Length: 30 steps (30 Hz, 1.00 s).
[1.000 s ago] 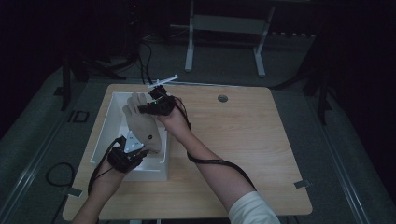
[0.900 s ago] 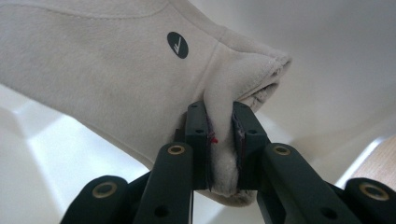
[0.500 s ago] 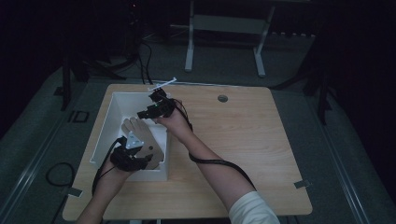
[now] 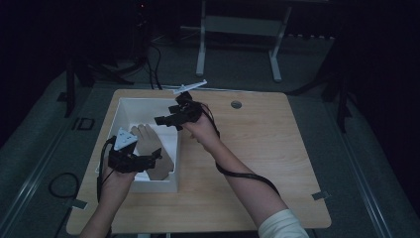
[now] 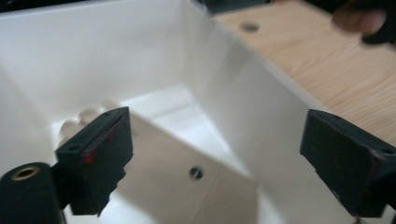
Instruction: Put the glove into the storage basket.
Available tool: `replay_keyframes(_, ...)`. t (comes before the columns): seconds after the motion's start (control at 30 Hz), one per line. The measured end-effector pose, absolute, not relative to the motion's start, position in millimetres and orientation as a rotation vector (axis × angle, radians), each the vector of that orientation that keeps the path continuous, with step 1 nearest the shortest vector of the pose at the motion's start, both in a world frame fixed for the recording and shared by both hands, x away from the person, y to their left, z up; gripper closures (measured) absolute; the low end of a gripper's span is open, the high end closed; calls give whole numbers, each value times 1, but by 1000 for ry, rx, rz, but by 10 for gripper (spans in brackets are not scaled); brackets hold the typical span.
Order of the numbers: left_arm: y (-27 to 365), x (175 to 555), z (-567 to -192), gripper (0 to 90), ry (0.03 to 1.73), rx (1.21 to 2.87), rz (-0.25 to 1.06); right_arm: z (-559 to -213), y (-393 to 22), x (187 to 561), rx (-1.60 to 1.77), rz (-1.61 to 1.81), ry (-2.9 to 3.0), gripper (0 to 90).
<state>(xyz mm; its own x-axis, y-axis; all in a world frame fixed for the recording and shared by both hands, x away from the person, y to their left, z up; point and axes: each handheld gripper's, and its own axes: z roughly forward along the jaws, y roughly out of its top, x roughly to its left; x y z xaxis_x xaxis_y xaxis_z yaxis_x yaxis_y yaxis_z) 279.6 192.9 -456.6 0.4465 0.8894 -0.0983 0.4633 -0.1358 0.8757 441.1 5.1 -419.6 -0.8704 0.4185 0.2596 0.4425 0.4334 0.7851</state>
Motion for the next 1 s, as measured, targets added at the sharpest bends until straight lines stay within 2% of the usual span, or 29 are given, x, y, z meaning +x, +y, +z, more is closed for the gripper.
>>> replay_keyframes(0.17,179,274,-441,98,1083,1760,623,-411,-18,432,-785,-1496,-2676,180)
replay_keyframes(0.4,146,269,-424,98,980,1797,618,-406,-57,422,-794,-1535,-2678,180)
replay_keyframes(0.7,86,261,-414,99,809,1855,530,-409,-111,409,-832,-1564,-2704,176)
replay_keyframes(1.0,37,259,-431,99,719,1934,428,-425,-158,400,-876,-1574,-2696,177)
